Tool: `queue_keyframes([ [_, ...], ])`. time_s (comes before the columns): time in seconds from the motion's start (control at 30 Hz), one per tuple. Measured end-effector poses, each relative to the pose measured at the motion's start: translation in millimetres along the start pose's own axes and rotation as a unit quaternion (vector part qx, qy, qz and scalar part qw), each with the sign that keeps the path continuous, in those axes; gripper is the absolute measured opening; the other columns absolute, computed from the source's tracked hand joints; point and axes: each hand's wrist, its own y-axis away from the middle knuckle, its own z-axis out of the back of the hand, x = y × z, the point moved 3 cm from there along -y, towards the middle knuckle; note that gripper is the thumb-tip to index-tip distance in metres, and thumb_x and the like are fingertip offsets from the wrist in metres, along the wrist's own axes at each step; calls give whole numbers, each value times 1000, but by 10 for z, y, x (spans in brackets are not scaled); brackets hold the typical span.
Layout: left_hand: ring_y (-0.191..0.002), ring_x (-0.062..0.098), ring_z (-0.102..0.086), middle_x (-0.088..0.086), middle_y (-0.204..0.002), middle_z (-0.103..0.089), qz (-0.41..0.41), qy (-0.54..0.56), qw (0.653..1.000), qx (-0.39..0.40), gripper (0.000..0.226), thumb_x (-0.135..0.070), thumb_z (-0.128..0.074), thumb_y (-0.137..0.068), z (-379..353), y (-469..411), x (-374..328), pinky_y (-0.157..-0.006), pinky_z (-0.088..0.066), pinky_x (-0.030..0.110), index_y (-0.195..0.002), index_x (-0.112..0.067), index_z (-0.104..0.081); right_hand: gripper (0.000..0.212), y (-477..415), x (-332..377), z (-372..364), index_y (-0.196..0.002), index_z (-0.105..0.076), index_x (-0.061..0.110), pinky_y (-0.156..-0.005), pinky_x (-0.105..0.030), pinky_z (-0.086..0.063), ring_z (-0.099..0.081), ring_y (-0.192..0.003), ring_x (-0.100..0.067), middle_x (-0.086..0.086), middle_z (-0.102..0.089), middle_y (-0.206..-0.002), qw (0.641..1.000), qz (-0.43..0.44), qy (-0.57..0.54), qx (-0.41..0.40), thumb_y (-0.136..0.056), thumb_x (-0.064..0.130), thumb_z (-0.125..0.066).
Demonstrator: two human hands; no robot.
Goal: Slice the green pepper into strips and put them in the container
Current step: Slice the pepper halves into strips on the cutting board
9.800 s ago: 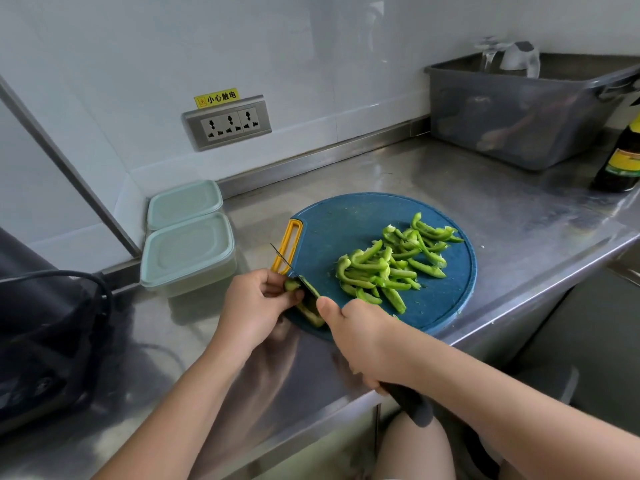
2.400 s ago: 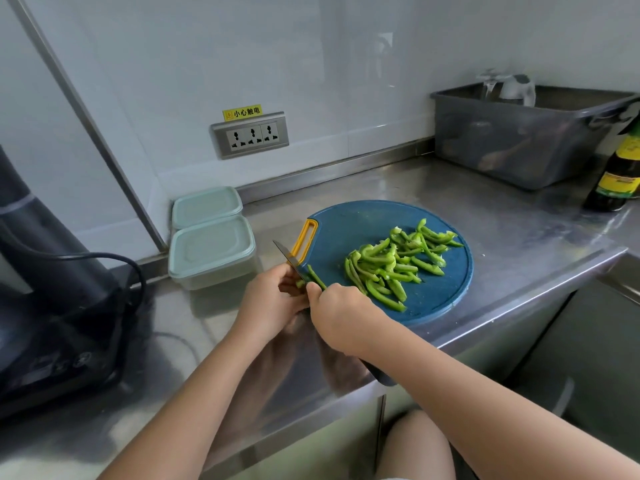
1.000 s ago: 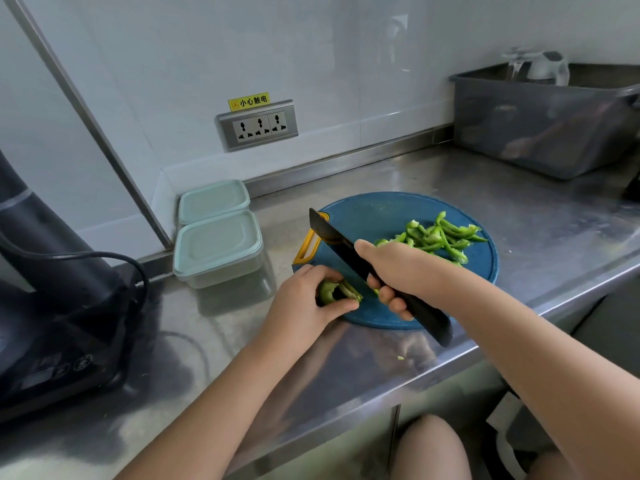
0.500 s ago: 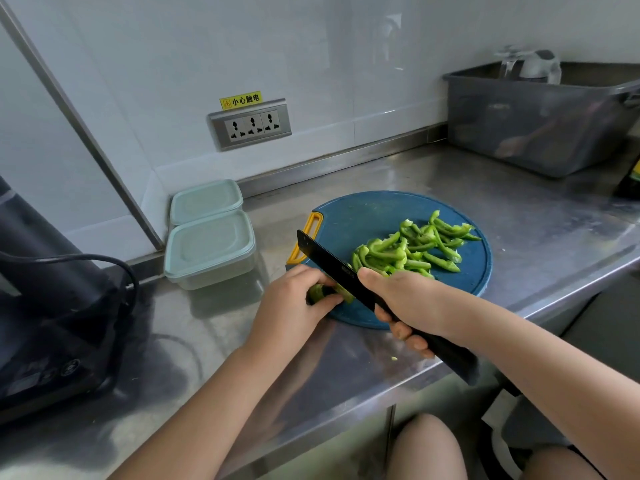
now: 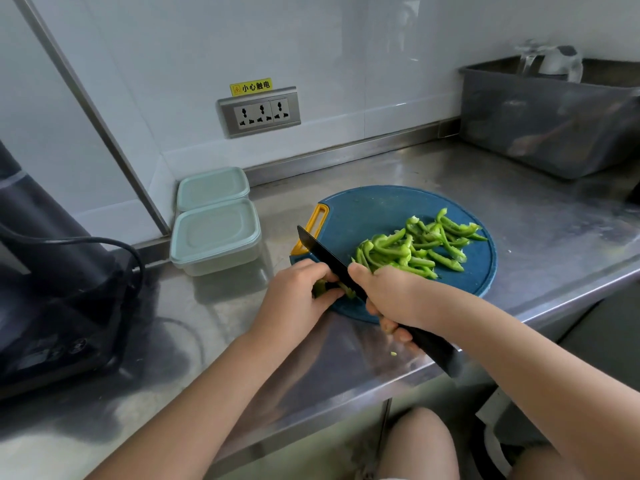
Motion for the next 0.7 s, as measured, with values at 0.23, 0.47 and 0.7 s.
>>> queue_keyframes([
  [0.23,-73,16,-58,-1,-79,-62,-36,-38,999,7,13,-18,-77,-76,10,8,-26,-62,-33,14,-83,-11,-68,49,-133,27,-103,-64,-35,15,-52,-23,-38,-42,-47,-18,-7,-44,-59,992,93,-14,-88,-100,45,-20],
  [0.47,-77,17,-60,-1,-82,-63,-44,-53,998,4,13,-21,-76,-77,3,9,-25,-63,-34,18,-81,-13,-67,61,-29,12,-28,-72,-42,5,-55,-30,-31,-38,-49,-23,-11,-41,-57,999,-5,-29,-37,-93,60,-27],
  [0.7,-79,15,-59,-1,-86,-63,-34,-24,999,1,14,-19,-77,-76,-10,5,-4,-68,-43,22,-82,-11,-69,56,-71,-200,177,-74,-42,13,-46,-24,-29,-34,-37,-17,-2,-40,-51,998,31,-44,-31,-89,66,-32],
])
